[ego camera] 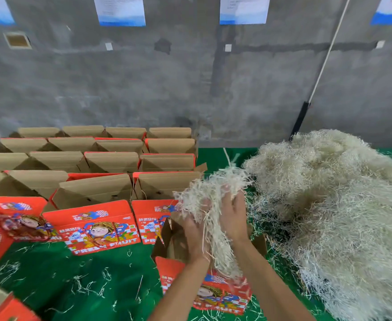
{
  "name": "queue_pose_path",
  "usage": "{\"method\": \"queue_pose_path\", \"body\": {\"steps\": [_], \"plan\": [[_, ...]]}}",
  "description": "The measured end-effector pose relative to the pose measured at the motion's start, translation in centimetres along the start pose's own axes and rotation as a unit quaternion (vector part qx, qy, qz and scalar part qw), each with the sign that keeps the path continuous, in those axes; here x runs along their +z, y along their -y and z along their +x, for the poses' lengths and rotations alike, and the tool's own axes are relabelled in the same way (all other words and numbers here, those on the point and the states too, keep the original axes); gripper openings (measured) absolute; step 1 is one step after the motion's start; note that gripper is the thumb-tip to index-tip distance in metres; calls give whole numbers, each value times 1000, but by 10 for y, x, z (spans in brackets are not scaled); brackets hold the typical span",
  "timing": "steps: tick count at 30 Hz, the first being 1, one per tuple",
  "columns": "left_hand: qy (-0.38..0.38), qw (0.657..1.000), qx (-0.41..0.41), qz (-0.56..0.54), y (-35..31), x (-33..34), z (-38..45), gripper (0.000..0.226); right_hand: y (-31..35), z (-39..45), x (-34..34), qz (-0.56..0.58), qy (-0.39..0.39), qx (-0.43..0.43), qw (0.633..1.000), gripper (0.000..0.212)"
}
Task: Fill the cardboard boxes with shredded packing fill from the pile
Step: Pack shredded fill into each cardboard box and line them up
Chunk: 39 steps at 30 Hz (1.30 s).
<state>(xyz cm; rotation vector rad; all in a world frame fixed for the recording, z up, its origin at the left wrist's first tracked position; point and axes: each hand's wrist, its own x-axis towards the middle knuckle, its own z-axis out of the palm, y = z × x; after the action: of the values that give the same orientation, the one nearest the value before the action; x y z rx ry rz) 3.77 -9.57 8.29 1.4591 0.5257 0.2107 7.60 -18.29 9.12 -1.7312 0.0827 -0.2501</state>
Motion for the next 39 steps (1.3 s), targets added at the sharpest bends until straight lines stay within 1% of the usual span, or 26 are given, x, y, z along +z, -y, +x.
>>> {"method": "queue_pose_path", "body": {"steps": [1, 3, 4, 5, 8, 10, 11, 12, 13, 14, 15, 16, 17, 18, 19, 21, 23, 25, 27, 29, 30, 32, 34, 36, 37, 39], "plan": [[-9, 1000, 21, 7, 0, -2, 3, 71, 1, -4, -2, -16, -7, -21, 1000, 45], [-15, 997, 51, -63, -10, -8, 18, 36, 1, 0, -16, 0, -27, -24, 999, 42], [-25, 995, 49, -86, -20, -12, 27, 35, 3, 7, -25, 16, -33, -17, 999, 34], [-46, 992, 54, -105, -31, -16, 36, 43, 3, 15, -33, 38, -45, -13, 998, 30], [-101, 983, 66, -138, -50, -27, 51, 49, 17, 24, -46, 111, -52, -11, 992, 45], [-103, 971, -8, -215, -45, -22, 57, 37, 16, 20, -40, 95, -98, -18, 990, 55], [-77, 964, -54, -248, -38, -16, 58, 34, 13, 17, -33, 80, -101, -1, 992, 60], [-53, 954, -112, -272, -31, -7, 51, 43, 12, 8, -24, 70, -67, -2, 995, 68], [-20, 966, -115, -230, -26, 0, 41, 52, 10, 0, -14, 73, -12, 1, 997, 75], [0, 981, -77, -181, -21, 11, 32, 54, 8, -6, -6, 96, 23, -1, 995, 74], [2, 992, 0, -124, -15, 19, 25, 55, 4, -9, -2, 128, 33, 10, 991, 63], [-18, 996, 14, -83, -17, 20, 18, 65, 2, -9, -4, 108, 3, 18, 994, 54], [-12, 998, 54, -12, -15, 14, 23, 73, 2, -4, -10, 94, -13, 25, 995, 51], [10, 998, 60, 16, -21, 6, 27, 76, 2, 4, -19, 92, -25, 28, 995, 49], [36, 998, 48, 22, -20, 0, 40, 72, 3, 11, -28, 70, -40, -10, 997, 45], [26, 999, 38, 11, -27, -19, 60, 55, 8, 24, -39, 22, -64, -87, 994, 33], [-35, 997, 60, -13, -36, -33, 76, 44, 21, 28, -43, 71, -84, -106, 988, 30], [-79, 994, 64, -32, -40, -35, 81, 45, 27, 28, -42, 135, -85, -87, 983, 43], [-106, 991, 38, -67, -39, -30, 77, 43, 33, 23, -39, 173, -100, -7, 980, 50], [-99, 992, 55, -46, -34, -23, 59, 25, 36, 18, -35, 211, -109, 87, 968, 47], [-75, 995, 54, -45, -30, -17, 48, 21, 35, 15, -31, 208, -99, 91, 969, 50], [4, 995, 64, -72, -28, -7, 19, 45, 33, 5, -19, 176, -72, 27, 981, 54], [100, 988, 83, -86, -38, 2, -3, 59, 36, -8, -6, 156, -62, -24, 986, 46], [152, 984, 56, -75, -49, 7, -9, 89, 34, -12, -1, 143, -41, -44, 988, 39], [148, 987, 39, -37, -52, 7, -5, 95, 32, -10, -3, 122, -26, -70, 990, 45], [104, 994, 15, 4, -58, 3, 10, 93, 27, -5, -12, 102, -2, -103, 989, 51]]}}
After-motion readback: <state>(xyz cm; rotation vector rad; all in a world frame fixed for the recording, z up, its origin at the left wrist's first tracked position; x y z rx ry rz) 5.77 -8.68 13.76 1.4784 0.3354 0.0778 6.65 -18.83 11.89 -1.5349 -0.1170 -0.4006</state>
